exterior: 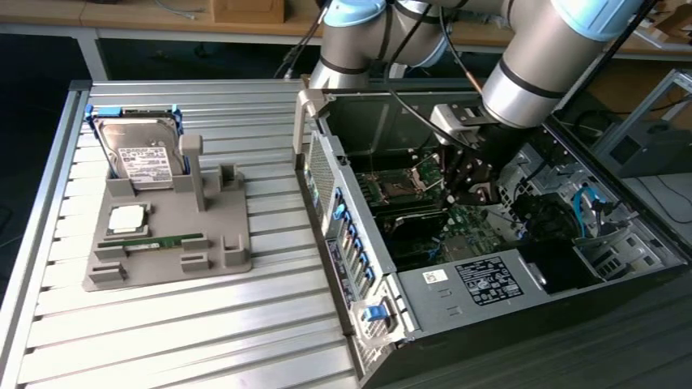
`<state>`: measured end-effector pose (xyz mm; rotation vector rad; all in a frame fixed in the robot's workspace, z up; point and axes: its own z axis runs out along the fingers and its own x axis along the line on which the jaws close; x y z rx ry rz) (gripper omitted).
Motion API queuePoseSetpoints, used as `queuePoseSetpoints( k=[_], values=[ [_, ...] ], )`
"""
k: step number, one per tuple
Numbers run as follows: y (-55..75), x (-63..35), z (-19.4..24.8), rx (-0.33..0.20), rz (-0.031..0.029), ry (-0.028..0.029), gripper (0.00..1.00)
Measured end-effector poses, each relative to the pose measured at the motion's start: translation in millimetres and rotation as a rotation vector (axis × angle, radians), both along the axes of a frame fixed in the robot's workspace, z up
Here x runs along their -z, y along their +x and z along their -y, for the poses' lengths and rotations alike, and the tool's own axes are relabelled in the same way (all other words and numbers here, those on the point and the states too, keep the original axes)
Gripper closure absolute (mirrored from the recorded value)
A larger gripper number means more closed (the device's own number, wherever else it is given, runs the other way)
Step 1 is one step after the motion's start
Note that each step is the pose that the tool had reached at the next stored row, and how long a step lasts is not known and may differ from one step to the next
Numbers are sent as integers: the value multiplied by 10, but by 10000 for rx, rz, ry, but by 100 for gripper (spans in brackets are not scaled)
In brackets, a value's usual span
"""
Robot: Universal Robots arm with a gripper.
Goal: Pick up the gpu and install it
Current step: 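Press down on the gpu until it lock into place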
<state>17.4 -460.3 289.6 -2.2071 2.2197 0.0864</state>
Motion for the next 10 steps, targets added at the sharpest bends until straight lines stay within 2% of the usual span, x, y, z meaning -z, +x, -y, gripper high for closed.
queuePoseSetpoints(
  k=[6,8,10],
  values=[
    [-188,10,-13,0,17,0,89],
    [-276,16,-20,1,25,-2,89],
    [-434,31,-37,1,31,-3,89]
  ],
)
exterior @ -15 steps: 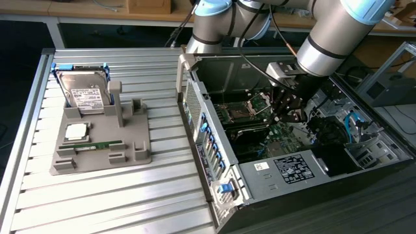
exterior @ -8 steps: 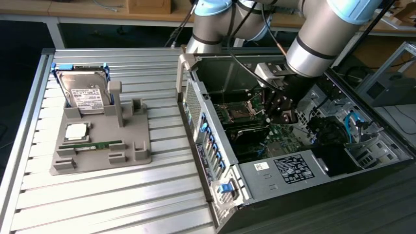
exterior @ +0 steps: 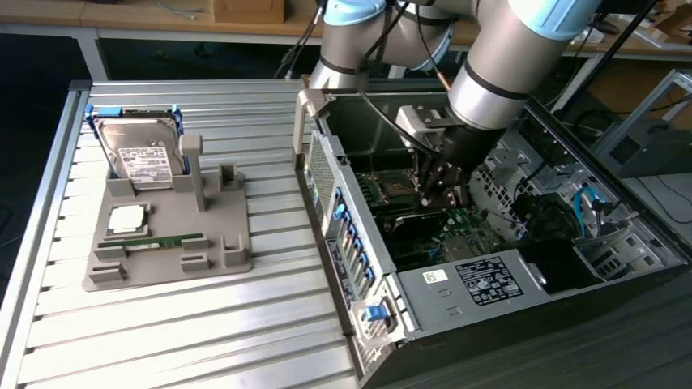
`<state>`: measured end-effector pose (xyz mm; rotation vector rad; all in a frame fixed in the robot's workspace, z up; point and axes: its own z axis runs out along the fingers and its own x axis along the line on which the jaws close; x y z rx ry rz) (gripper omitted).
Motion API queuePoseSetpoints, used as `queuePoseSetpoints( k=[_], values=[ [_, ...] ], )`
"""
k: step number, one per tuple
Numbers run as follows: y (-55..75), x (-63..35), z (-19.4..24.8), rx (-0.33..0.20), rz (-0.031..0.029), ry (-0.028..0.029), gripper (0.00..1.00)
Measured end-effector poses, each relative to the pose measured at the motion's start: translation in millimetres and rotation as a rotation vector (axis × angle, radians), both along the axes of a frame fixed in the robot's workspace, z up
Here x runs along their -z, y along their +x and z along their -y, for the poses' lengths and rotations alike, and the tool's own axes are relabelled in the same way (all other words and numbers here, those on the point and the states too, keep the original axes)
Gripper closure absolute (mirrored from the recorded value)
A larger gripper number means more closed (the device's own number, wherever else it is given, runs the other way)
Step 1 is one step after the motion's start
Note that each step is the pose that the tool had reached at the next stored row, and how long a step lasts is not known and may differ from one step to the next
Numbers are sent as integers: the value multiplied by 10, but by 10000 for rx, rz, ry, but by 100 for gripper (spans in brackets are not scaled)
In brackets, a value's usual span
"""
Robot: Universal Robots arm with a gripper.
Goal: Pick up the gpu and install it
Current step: 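Press down on the gpu until it lock into place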
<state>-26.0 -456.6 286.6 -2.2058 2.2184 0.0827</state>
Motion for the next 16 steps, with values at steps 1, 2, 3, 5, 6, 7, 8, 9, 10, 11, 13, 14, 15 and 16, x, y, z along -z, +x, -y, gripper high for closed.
queuePoseSetpoints(
  k=[1,2,3,5,6,7,8,9,10,11,13,14,15,16],
  values=[
    [-71,5,-5,-1,4,-1,89],
    [-139,12,-6,0,7,0,89],
    [-171,16,-6,-1,8,0,89],
    [-227,25,-7,0,9,1,89],
    [-247,32,-7,0,9,1,89],
    [-278,38,-7,0,9,0,89],
    [-316,43,-7,-1,9,1,89],
    [-350,48,-7,-1,10,2,89],
    [-369,52,-7,0,9,1,89],
    [-390,57,-6,0,9,-1,89],
    [-406,67,-7,0,9,0,89],
    [-411,71,-7,0,9,0,89],
    [-415,74,-7,0,9,-1,89],
    [-418,76,-6,0,8,-1,89]
  ],
)
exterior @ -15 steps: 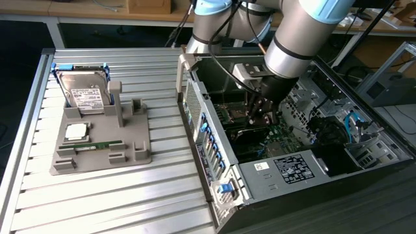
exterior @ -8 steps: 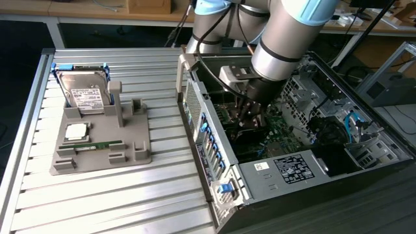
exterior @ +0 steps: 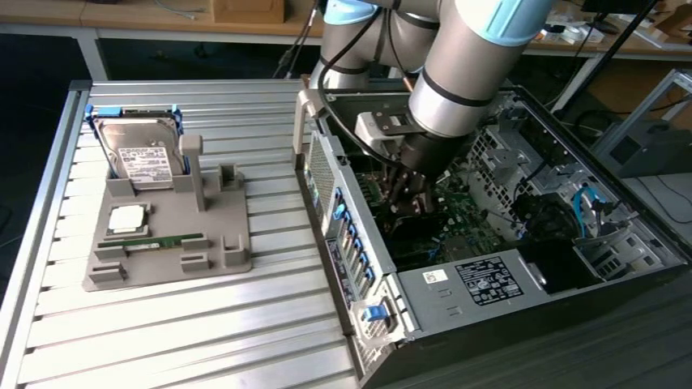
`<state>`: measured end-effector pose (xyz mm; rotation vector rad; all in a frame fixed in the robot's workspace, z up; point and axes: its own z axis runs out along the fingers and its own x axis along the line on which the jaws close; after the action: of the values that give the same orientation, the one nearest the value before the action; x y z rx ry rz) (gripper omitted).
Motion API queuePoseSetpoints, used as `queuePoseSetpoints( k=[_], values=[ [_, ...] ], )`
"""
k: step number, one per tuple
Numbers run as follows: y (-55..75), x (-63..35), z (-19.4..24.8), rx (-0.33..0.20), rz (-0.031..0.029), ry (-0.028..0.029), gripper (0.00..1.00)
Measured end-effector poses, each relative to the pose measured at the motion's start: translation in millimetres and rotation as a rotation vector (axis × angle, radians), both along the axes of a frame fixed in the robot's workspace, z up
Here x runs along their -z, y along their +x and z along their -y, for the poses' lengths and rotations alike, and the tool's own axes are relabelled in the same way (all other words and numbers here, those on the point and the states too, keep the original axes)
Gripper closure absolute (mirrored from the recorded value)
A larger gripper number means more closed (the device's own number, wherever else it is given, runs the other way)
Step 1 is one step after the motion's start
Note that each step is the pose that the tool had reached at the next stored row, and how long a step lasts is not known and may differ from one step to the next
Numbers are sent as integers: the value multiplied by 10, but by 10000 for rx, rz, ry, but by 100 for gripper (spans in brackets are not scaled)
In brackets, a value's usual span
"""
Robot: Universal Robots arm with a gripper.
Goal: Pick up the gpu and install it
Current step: 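Press down on the gpu until it lock into place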
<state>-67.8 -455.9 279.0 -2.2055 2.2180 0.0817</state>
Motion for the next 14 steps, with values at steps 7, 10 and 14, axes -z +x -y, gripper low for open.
queuePoseSetpoints(
  k=[7,10,14],
  values=[
    [-15,30,0,0,0,-1,89],
    [-21,41,0,0,1,0,89],
    [-34,57,0,-1,0,-2,89]
  ],
)
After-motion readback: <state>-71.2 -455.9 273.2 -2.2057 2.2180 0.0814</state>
